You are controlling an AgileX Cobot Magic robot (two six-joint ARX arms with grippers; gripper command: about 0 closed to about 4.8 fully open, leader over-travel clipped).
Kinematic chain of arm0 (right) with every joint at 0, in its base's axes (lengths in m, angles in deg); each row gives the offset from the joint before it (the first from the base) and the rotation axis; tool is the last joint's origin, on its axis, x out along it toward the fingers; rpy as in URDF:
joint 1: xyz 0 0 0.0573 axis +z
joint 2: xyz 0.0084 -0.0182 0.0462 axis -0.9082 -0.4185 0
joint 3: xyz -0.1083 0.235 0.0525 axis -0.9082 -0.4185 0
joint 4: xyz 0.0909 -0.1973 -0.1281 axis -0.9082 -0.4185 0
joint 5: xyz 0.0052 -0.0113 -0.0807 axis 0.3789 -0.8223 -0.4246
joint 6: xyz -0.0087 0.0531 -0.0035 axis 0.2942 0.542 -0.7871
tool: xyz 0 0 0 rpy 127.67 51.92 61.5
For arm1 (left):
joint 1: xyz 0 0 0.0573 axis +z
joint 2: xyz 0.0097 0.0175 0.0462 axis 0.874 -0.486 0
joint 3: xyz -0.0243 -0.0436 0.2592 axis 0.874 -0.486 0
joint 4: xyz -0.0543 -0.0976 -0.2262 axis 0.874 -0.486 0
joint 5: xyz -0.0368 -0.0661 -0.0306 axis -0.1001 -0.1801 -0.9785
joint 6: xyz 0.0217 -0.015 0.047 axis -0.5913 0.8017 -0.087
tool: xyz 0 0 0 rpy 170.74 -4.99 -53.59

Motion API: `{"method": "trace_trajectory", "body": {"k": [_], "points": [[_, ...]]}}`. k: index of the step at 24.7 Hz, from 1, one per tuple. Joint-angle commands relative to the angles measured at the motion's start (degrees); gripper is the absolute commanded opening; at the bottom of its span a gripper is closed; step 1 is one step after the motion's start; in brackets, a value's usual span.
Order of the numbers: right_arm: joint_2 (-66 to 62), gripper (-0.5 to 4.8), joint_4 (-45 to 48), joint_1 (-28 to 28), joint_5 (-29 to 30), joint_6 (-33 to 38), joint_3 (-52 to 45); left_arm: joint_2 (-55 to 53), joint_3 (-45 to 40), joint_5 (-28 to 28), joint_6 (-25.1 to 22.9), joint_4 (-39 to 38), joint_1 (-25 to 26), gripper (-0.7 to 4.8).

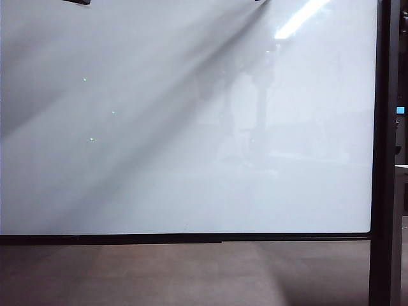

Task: Reach to the right to find the marker pen, pick it up, and write the number 2 on the whiteboard.

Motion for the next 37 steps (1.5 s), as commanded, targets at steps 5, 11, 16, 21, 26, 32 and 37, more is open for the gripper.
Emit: {"method": "trace_trajectory", "body": {"k": [5, 11, 16, 21, 26, 32, 37], "points": [[0.3, -0.01, 0.7, 0.1, -0.2, -0.2, 0.2, 0.2, 0.4, -0.3, -0.2, 0.5, 0.0, -0.05], [0.3, -0.01, 0.1, 0.0, -0.1, -0.2, 0.2, 0.2, 0.4, -0.3, -0.2, 0.5, 0.0, -0.05], [0.2, -0.01, 0.1, 0.0, -0.2, -0.2, 0.2, 0.2, 0.4, -0.3, -0.2, 0.5, 0.0, -0.05], [0.2, -0.01, 0.1, 0.0, -0.3, -0.2, 0.2, 0.2, 0.4, -0.3, -0.2, 0.5, 0.0, -0.05], [0.0, -0.01, 0.1, 0.0, -0.3, -0.2, 0.2, 0.2, 0.4, -0.3, -0.2, 0.5, 0.0, -0.05], [0.0, -0.01, 0.1, 0.0, -0.5, -0.2, 0.2, 0.2, 0.4, -0.3, -0.2, 0.5, 0.0, -0.05], [-0.4, -0.01, 0.4, 0.0, -0.5, -0.2, 0.2, 0.2, 0.4, -0.3, -0.2, 0.5, 0.0, -0.05]]}}
